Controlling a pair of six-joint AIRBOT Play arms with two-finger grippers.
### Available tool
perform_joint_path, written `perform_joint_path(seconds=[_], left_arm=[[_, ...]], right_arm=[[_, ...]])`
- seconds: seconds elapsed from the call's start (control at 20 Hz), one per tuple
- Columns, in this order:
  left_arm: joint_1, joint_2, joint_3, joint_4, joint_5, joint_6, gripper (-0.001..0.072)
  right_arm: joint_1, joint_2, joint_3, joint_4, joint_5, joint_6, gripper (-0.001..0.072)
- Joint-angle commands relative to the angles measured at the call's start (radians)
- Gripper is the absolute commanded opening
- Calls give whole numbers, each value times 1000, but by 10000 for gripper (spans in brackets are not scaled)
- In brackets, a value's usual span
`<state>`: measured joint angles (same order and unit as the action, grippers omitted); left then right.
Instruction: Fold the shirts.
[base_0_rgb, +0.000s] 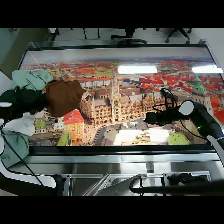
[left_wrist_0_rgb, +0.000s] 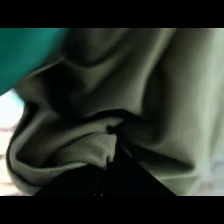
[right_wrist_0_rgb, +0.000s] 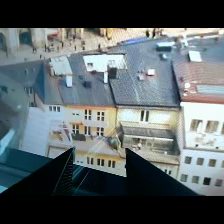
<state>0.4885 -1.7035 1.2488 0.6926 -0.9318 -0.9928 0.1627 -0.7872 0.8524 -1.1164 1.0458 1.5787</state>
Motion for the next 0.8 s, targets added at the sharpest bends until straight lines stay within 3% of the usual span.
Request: perform_joint_path(seconds=[0.0, 0.05, 0.1, 0.15, 0.2, 0.45, 0.75], left_arm=[[-60, -15, 175, -6, -163, -26, 8], [-79, -11, 218, -6, -222, -42, 8], [-105, 0, 253, -6, -282, -56, 7], [-134, 18, 276, -7, -328, -71, 7], [-171, 47, 286, -14, -366, -80, 7], [-450, 255, 211, -14, -414, -138, 7], [-837, 380, 24, -2, -197, -161, 8]], right_arm=[[-1, -3, 0, 3, 1, 19, 331], [-1, -3, 0, 2, -2, 19, 331], [-1, -3, 3, 2, -5, 19, 268], [-2, -3, 6, 2, -14, 19, 125], [-3, -3, 14, -7, -27, 18, 106], [-140, -8, 93, -16, -24, 14, 105], [-195, -8, 118, -11, 24, -37, 106]])
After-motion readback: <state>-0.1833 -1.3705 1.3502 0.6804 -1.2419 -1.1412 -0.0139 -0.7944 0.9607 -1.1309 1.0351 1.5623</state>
